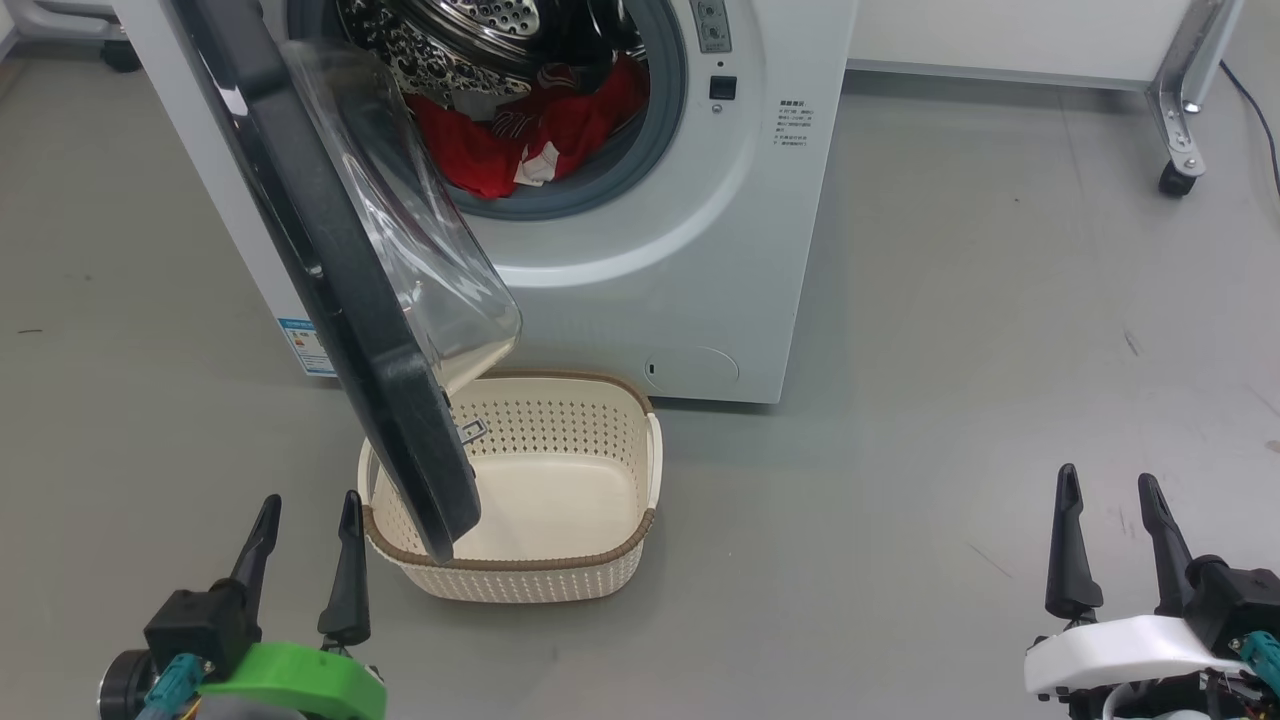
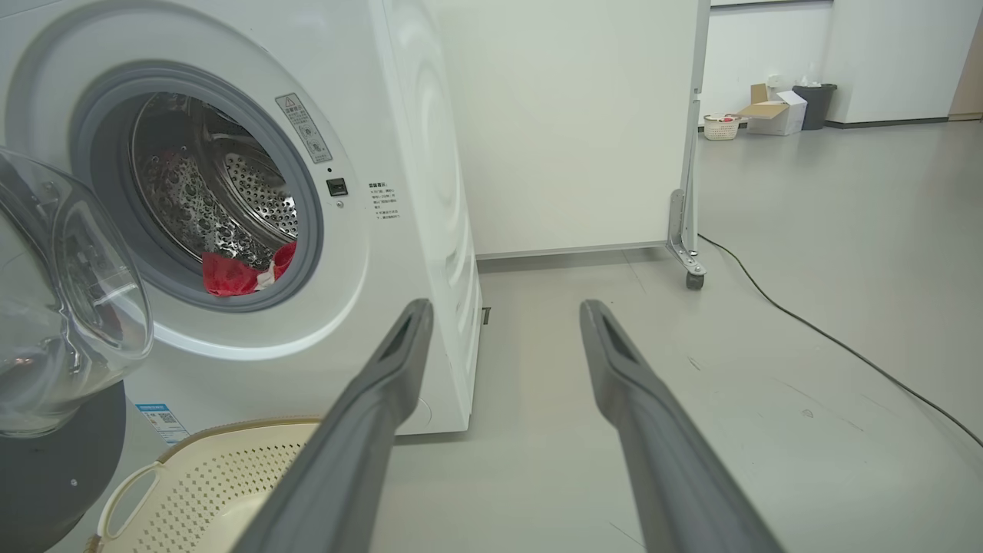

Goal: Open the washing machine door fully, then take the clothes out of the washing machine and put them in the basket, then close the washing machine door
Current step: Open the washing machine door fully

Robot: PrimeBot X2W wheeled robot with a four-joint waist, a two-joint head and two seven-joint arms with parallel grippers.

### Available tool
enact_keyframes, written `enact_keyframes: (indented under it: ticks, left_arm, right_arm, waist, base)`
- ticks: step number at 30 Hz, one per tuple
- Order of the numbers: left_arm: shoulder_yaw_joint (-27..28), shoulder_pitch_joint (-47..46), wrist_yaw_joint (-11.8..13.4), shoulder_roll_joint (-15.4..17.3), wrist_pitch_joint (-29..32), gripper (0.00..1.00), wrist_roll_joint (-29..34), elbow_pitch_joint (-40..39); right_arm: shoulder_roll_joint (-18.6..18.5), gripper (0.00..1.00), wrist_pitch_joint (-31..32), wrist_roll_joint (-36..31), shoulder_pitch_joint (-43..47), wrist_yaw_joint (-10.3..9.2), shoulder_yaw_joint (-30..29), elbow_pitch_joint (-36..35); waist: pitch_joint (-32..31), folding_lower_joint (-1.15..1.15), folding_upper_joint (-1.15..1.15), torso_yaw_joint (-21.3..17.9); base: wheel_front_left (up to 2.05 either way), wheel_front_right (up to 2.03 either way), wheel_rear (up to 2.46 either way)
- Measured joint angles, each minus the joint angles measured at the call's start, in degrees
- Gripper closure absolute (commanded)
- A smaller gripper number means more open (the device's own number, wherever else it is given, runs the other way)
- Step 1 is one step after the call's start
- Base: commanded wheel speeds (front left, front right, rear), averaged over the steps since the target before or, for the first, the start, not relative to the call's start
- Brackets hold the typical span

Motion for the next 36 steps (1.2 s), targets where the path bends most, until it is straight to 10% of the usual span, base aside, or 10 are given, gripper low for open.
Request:
enact_keyframes:
  ticks: [6, 7, 8, 36]
  left_arm:
    - [-0.01, 0.0, -0.41, 0.0, 0.0, 0.04, 0.01, 0.19]
    - [-0.02, 0.0, -0.41, 0.0, 0.0, 0.68, 0.01, 0.2]
    - [-0.03, 0.0, -0.42, -0.01, 0.0, 1.0, 0.04, 0.2]
    - [4.86, -7.81, -0.43, 1.76, -0.02, 1.0, 0.23, -10.25]
  right_arm:
    - [0.36, 0.0, -0.01, -0.34, 0.01, 0.52, -0.21, -0.01]
    - [0.45, 0.0, -0.01, -0.36, 0.02, 0.53, -0.25, -0.01]
    - [0.53, 0.0, 0.0, -0.42, 0.04, 0.53, -0.26, -0.01]
    - [2.29, 0.0, -0.01, -2.19, 0.34, 2.03, -1.24, 0.0]
  waist:
    - [-0.12, 0.0, 0.0, -0.04]
    - [-0.14, 0.0, 0.0, -0.05]
    - [-0.16, 0.0, 0.0, -0.06]
    - [0.61, 0.0, 0.0, 0.5]
  base:
    - [0.0, 0.0, 0.0]
    - [0.0, 0.0, 0.0]
    - [0.0, 0.0, 0.0]
    - [0.0, 0.0, 0.0]
